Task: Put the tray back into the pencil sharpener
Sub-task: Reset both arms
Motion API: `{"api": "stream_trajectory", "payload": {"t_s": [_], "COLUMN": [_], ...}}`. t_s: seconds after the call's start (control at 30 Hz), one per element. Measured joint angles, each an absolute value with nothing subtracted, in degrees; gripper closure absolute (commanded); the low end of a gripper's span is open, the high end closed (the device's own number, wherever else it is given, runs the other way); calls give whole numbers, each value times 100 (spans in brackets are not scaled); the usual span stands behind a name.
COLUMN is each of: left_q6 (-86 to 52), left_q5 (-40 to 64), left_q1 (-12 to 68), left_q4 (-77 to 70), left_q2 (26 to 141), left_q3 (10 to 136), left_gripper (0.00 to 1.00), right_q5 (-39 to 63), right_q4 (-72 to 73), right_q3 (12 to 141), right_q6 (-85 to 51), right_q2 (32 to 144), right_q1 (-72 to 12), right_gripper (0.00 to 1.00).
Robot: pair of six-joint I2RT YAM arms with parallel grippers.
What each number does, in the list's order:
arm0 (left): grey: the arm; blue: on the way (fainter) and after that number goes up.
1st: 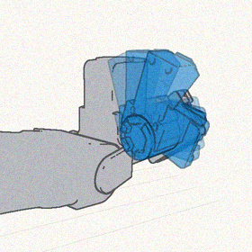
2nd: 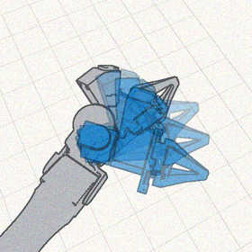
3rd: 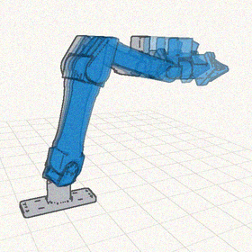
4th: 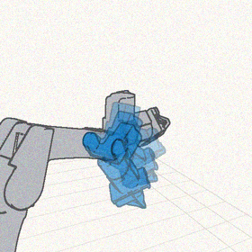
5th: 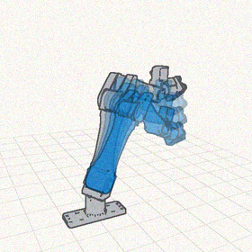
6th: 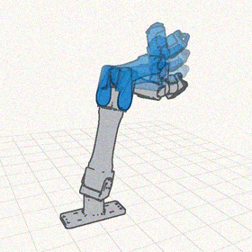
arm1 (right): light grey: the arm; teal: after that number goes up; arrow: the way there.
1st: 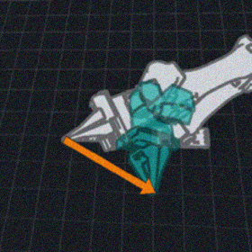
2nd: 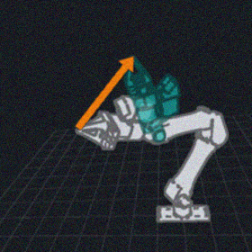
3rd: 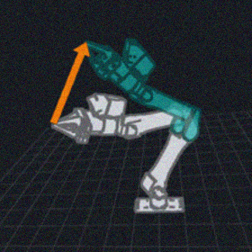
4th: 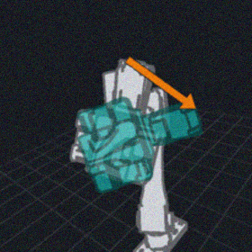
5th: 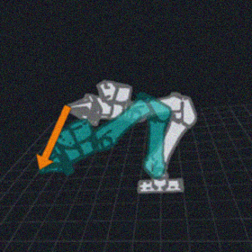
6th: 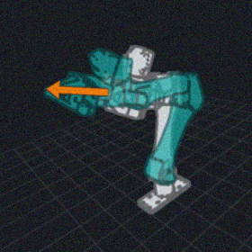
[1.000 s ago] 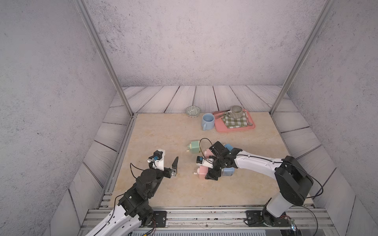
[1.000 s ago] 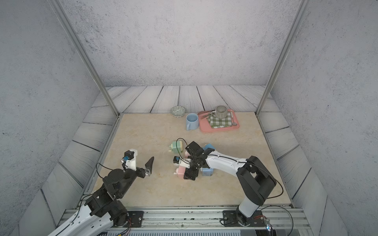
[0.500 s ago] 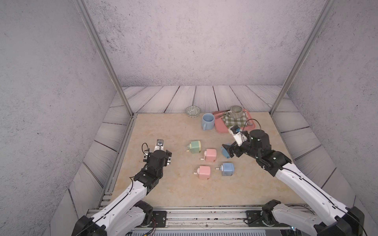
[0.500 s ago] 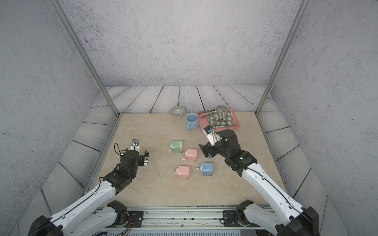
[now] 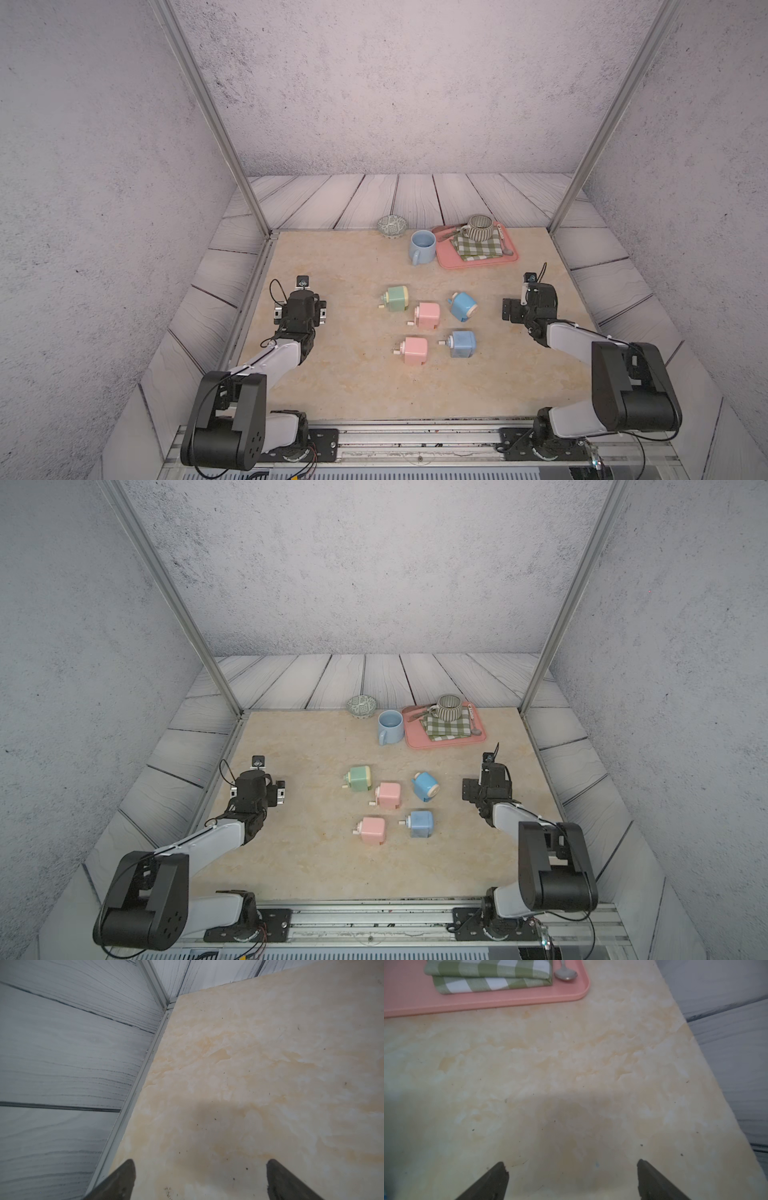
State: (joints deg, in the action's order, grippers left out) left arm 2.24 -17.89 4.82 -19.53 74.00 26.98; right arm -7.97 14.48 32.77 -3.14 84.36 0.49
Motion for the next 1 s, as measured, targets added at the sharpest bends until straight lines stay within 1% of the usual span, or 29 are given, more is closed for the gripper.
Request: {"api": "stream_trajectory", "payload": {"t_s": [0.13, 0.23, 0.33, 0.5, 0.57, 0.63, 0.77, 1.0], "left_q6": [270, 283, 272, 226, 200, 102, -45, -137], "left_q5": [-1135, -696, -377, -14, 25, -110, -349, -469], "left_q1": [248, 143, 123, 115, 108, 102, 58, 49], "left_q4": [-2582, -2967, -3157, -4368, -4624, -4429, -4434, -4276], "left_q2": [7400, 7507, 7682, 8309, 8696, 8899, 8879, 8844], "left_q3": [2567, 2488, 2497, 2228, 2224, 2355, 2517, 2624], "left_gripper": [1, 1, 1, 1, 1, 1, 1, 1], "right_q5": [-366, -242, -176, -154, -154, -154, -154, -154], "right_q4": [2587, 3575, 3767, 4058, 4097, 4099, 4104, 4097], "right_q3": [3131, 2681, 2508, 2510, 2512, 2512, 2521, 2543], "right_q6": [-320, -342, -364, -395, -405, -408, -410, -410], "right_q2": [8637, 8705, 8783, 8790, 8790, 8790, 8790, 8790], "right_q1": [99, 126, 132, 137, 137, 137, 137, 137], "right_gripper": [1, 1, 1, 1, 1, 1, 1, 1]}}
